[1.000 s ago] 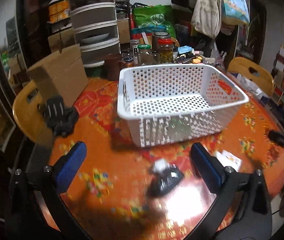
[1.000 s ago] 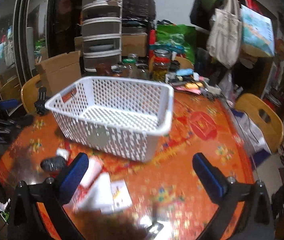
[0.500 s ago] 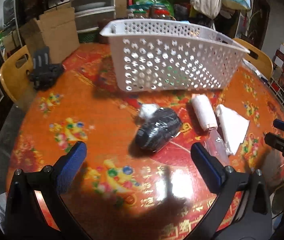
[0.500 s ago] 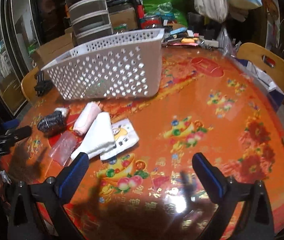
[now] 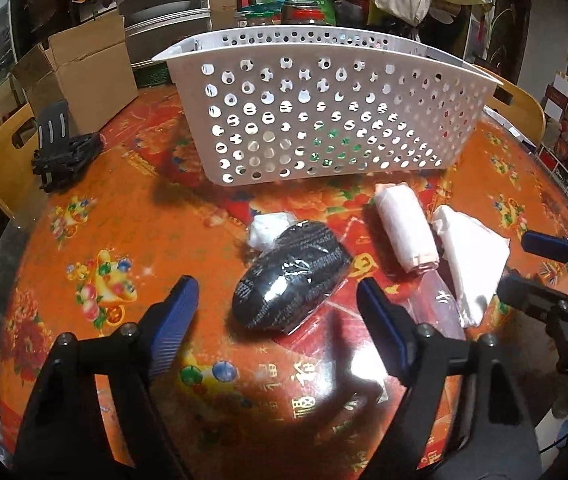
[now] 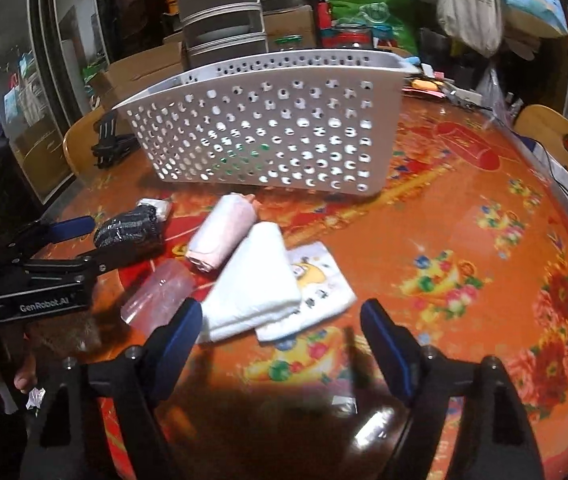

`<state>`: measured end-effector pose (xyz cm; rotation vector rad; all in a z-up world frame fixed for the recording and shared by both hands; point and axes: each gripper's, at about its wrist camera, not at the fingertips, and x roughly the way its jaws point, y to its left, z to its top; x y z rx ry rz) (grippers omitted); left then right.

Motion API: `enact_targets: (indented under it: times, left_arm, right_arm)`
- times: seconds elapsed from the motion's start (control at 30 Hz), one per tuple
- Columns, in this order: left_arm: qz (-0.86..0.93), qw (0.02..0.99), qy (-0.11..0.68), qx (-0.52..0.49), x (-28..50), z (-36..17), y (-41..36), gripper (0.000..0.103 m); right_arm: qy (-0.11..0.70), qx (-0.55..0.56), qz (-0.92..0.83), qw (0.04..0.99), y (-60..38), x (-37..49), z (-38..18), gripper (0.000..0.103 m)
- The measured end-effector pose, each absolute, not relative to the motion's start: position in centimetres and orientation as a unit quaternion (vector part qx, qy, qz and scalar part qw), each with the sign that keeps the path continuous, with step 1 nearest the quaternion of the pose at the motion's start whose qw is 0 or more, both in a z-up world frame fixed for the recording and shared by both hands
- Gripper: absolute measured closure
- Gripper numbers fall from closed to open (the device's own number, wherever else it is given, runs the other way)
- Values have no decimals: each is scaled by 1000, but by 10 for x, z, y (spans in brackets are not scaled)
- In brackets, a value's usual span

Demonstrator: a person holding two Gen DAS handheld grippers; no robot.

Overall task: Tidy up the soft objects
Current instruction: 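Grasp black wrapped bundle with left tool while right tool grasps white folded cloth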

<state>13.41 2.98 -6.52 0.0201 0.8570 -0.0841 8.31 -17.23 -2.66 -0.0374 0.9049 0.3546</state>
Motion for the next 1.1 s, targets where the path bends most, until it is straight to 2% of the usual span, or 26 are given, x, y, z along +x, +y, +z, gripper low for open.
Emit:
enact_targets:
  times: [0.2, 0.4, 0.53, 0.6, 0.77, 1.1]
  left_arm:
    - [-42, 909, 415, 11, 136, -68, 32, 37]
    - [-46, 909, 414, 14, 136, -69, 30, 43]
    - [-48, 910, 411, 18, 133, -69, 28, 47]
    - [-52, 910, 410, 17, 132, -68, 27, 53]
    - [-52, 911, 408, 17, 129, -68, 25, 57]
    - [-53, 917, 395, 9, 117, -60, 31, 59]
  right_arm:
    - [445, -30, 177, 878, -160, 91, -32, 36]
    - [454, -38, 180, 872, -155, 95, -39, 44]
    - [457, -40, 180, 870, -156, 96, -42, 53]
    - [457, -39, 183, 870, -157, 95, -41, 60]
    - [449, -37, 181, 874, -161, 91, -36, 79]
    - [434, -21, 189, 881, -169, 85, -25, 86]
